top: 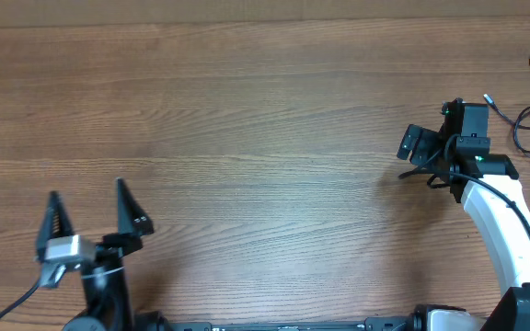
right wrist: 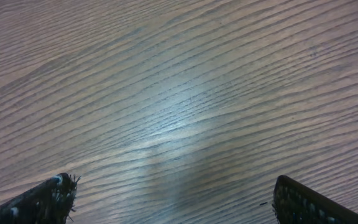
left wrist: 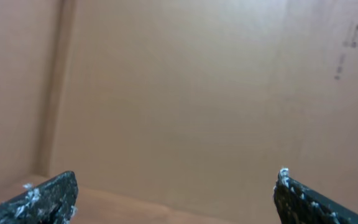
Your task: Untangle cables
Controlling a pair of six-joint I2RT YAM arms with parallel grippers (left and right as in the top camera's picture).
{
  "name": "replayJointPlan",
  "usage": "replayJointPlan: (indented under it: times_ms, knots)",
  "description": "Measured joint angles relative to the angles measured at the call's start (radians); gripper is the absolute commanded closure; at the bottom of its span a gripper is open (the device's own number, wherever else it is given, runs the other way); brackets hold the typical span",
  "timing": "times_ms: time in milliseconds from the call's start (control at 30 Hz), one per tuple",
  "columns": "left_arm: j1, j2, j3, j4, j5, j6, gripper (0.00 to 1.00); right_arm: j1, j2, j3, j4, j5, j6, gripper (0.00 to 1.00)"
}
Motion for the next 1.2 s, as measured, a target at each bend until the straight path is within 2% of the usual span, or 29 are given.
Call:
replayJointPlan:
  times_ms: [133, 333, 667, 733, 1000, 1200]
  knots:
    - [-0.048, 0.000, -0.134, 0.151, 0.000, -0.001, 0.01, 0.000, 0.000, 0.000, 0.000, 0.000, 0.000, 0.00]
    - [-0.066, 0.000, -0.232, 0.305, -0.001, -0.001, 0.00, 0.000, 0.000, 0.000, 0.000, 0.000, 0.000, 0.00]
    - [-0.070, 0.000, -0.261, 0.399, -0.061, 0.000, 0.00, 0.000, 0.000, 0.000, 0.000, 0.000, 0.000, 0.00]
    - [-0.076, 0.000, -0.267, 0.371, -0.068, 0.000, 0.01, 0.000, 0.000, 0.000, 0.000, 0.000, 0.000, 0.00]
    - [-0.151, -0.001, -0.281, 0.105, -0.093, 0.019, 0.00, 0.000, 0.000, 0.000, 0.000, 0.000, 0.000, 0.00]
    - [-0.152, -0.003, -0.280, -0.084, -0.103, 0.023, 0.01, 0.000, 0.000, 0.000, 0.000, 0.000, 0.000, 0.00]
